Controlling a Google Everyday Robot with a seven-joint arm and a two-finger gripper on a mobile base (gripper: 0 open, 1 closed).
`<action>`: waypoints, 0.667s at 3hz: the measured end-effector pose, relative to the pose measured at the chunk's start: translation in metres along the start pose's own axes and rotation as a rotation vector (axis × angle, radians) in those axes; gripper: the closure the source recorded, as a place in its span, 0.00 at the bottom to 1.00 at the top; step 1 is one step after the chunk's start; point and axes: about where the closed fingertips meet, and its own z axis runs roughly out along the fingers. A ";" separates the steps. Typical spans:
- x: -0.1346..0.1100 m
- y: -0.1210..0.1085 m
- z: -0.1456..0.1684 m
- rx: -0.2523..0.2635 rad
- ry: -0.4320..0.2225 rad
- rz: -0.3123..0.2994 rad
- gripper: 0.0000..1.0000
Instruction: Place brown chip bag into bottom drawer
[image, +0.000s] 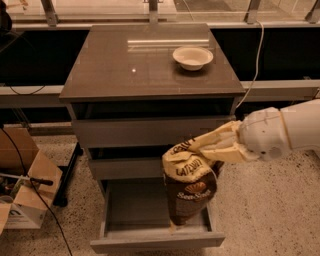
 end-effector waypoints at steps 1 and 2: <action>0.025 -0.030 0.040 -0.018 0.015 -0.004 1.00; 0.063 -0.057 0.080 -0.048 0.001 0.033 1.00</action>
Offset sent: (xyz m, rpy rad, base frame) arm 0.1176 0.0280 -0.1612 0.0440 0.1217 0.0244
